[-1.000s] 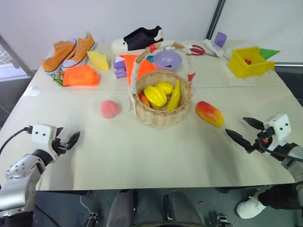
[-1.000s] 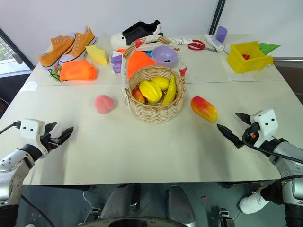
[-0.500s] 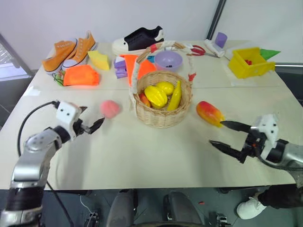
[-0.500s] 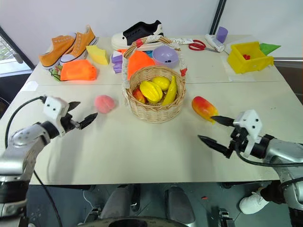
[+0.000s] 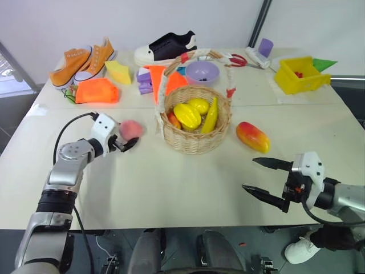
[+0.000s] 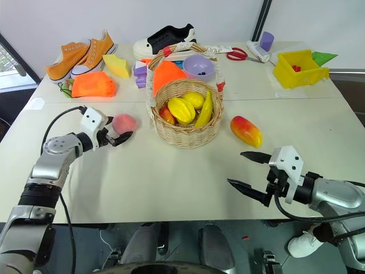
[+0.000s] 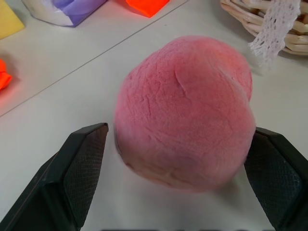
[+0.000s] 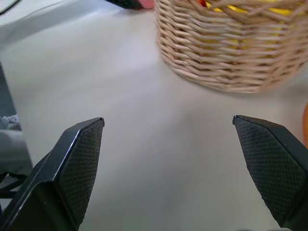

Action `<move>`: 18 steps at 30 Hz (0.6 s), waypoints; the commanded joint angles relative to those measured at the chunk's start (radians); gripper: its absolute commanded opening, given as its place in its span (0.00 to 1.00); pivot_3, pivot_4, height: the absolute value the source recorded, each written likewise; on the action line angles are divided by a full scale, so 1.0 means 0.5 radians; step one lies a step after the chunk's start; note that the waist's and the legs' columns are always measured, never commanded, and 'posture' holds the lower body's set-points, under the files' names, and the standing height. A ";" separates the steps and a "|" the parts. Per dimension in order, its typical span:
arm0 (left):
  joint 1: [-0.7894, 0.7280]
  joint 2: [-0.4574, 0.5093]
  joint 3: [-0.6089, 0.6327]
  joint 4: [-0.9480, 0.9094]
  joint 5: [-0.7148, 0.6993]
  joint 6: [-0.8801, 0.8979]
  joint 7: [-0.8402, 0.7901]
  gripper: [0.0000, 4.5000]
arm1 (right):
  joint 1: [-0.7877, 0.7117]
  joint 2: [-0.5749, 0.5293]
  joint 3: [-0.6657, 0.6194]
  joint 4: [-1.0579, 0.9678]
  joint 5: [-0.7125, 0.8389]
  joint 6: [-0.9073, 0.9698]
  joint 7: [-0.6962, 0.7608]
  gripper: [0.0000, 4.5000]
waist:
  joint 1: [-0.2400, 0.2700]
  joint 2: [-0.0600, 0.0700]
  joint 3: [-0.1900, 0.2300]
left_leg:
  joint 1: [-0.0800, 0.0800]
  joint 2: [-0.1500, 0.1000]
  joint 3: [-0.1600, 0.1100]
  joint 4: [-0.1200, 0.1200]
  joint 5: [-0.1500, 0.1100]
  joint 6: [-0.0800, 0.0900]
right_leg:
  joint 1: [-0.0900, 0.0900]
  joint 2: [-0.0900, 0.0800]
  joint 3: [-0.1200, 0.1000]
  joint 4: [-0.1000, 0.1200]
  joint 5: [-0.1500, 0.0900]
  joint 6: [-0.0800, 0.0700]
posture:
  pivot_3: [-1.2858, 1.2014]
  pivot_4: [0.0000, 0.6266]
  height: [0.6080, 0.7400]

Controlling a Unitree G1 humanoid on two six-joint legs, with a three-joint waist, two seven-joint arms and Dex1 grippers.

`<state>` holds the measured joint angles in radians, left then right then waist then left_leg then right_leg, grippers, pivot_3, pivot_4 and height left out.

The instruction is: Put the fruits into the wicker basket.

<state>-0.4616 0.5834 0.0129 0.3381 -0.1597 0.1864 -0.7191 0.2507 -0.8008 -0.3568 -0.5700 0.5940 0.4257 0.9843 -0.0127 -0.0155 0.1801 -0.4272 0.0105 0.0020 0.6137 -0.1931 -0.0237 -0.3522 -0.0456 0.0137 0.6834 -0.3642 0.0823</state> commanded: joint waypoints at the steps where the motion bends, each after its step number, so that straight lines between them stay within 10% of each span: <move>1: -0.053 0.005 0.020 0.018 0.025 -0.075 -0.004 0.71 | 0.003 0.018 -0.017 -0.098 0.024 -0.048 -0.021 1.00 | 0.000 0.000 0.000 | 0.000 0.000 0.000 0.000 0.000 0.000 | 0.000 0.000 0.000 0.000 0.000 0.000 | 0.52 0.24 0.95; 8: -0.045 -0.025 0.128 -0.067 -0.080 -0.071 0.007 0.60 | -0.017 0.005 0.017 -0.131 0.020 -0.051 -0.052 1.00 | 0.002 0.000 0.000 | 0.000 0.000 0.000 0.000 0.000 0.000 | 0.000 0.000 0.000 0.000 0.000 0.000 | 0.52 0.24 0.95; 18: 0.064 0.186 0.133 -1.431 -0.782 0.699 -0.253 0.60 | -0.457 -0.080 0.027 -0.291 0.332 0.232 -0.269 1.00 | 0.008 -0.006 0.003 | 0.001 0.000 0.000 0.000 0.000 -0.001 | 0.003 -0.001 0.000 -0.001 0.000 0.000 | 0.52 0.24 0.95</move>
<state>-0.4047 0.6764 0.0915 -0.3072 -0.5007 0.4796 -0.8539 0.0317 -0.8297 -0.3390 -0.6909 0.7340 0.5270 0.8635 -0.0088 -0.0183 0.1815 -0.4269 0.0105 0.0018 0.6141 -0.1930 -0.0239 -0.3505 -0.0463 0.0136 0.6826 -0.3642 0.0823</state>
